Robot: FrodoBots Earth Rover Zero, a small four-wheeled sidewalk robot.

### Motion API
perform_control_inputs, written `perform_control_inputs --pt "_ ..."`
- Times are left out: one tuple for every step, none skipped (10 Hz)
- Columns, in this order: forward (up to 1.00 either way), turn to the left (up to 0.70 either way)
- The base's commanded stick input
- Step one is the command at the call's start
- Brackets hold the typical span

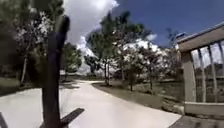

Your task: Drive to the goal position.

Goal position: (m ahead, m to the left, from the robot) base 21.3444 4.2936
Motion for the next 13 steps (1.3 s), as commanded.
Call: perform_control_inputs --pt "0.85 0.00" --pt "0.85 0.00" --pt "0.85 0.26" --pt "0.84 0.33" --pt "0.84 0.33" --pt "0.84 0.33" --pt "0.84 0.33" --pt "0.84 0.33" --pt "0.84 0.33" --pt "0.84 0.33" --pt "0.84 0.33" --pt "0.84 0.33" --pt "0.84 0.33"
